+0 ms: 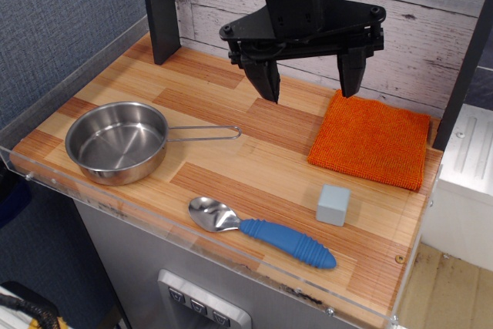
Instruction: Move the silver vessel and place it parallel to orange cloth.
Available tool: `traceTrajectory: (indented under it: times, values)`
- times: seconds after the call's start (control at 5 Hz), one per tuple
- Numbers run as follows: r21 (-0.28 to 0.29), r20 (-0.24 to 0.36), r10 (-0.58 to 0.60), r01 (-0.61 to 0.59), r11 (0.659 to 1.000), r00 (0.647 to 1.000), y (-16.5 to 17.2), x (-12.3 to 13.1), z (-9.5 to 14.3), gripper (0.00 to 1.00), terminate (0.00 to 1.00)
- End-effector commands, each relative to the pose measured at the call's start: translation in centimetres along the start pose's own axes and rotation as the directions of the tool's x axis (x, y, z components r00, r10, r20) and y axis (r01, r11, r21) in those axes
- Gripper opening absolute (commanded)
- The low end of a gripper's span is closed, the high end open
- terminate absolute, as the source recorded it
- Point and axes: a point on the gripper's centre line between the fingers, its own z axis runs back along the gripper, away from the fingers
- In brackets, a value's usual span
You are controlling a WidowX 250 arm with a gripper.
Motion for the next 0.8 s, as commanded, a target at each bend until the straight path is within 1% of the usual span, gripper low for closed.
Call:
traceTrajectory:
  times: [0.0,0.2,0.4,0.6]
  values:
    - [0.0,0.0,0.0,0.0,1.0,1.0,0.0,0.0,0.0,1.0,0.0]
    - [-0.014,-0.017,-0.16,0.16,0.987,0.987,1.8,-0.7,0.2,1.0,0.0]
    - [-0.022,-0.003,-0.201,0.201,0.979,0.98,3.4,-1.1,0.5,1.0,0.0]
    - [-0.079,-0.074,-0.386,0.381,0.921,0.919,4.9,-1.7,0.1,1.0,0.0]
